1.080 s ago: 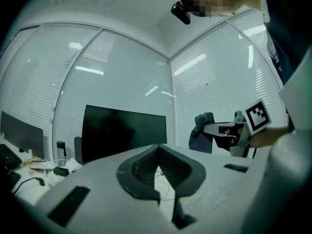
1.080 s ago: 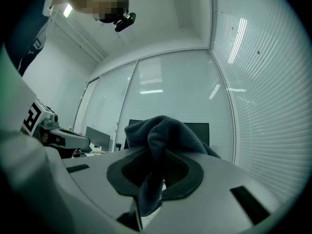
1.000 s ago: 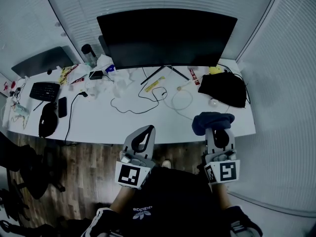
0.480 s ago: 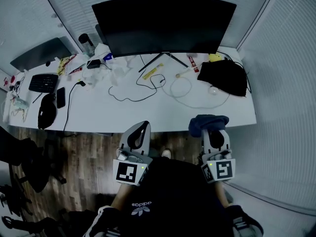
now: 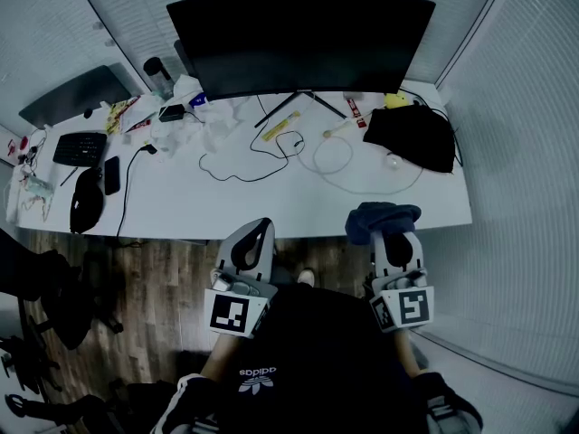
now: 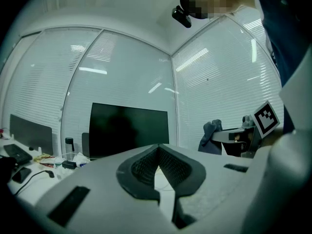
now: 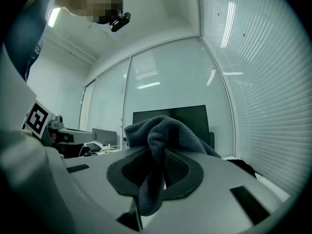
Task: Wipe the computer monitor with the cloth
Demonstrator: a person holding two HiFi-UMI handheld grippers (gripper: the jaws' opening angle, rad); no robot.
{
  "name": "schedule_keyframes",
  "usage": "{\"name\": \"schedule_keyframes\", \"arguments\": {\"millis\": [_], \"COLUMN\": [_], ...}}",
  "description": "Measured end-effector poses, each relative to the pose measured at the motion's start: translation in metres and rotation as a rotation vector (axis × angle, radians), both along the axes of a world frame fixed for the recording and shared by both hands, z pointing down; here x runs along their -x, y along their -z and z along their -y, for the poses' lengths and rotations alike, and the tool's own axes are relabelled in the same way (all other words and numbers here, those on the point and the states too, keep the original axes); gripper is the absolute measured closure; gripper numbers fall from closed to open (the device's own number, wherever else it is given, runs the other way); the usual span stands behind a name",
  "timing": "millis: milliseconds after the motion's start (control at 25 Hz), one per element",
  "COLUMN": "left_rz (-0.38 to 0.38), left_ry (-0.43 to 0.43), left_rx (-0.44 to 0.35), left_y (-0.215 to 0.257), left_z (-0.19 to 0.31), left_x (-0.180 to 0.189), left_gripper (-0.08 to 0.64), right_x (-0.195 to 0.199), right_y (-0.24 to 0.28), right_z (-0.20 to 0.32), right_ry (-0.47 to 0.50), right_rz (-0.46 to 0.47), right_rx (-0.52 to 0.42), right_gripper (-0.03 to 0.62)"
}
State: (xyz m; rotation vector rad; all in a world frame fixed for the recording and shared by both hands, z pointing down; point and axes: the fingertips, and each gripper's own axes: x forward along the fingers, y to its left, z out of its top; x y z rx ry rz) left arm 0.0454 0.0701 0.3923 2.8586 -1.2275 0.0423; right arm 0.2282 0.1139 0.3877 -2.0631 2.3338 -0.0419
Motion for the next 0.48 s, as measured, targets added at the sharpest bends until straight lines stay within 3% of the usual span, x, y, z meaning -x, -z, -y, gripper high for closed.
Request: {"name": "schedule_keyframes", "arguments": {"millis": [480], "left_rz": [-0.024], "left_ry": [-0.019], "left_rx": [-0.01], "left_y": [0.0051], "left_z": [0.0045], "left_x": [-0.0043], "left_gripper": [0.555], "right_x": [-0.0014], "right_y": [0.0022], "right_z": [0.0009], "right_ry": [-0.001], "right_rz": [0.004], "right_rx": [0.011], "right_gripper": [0.545]}}
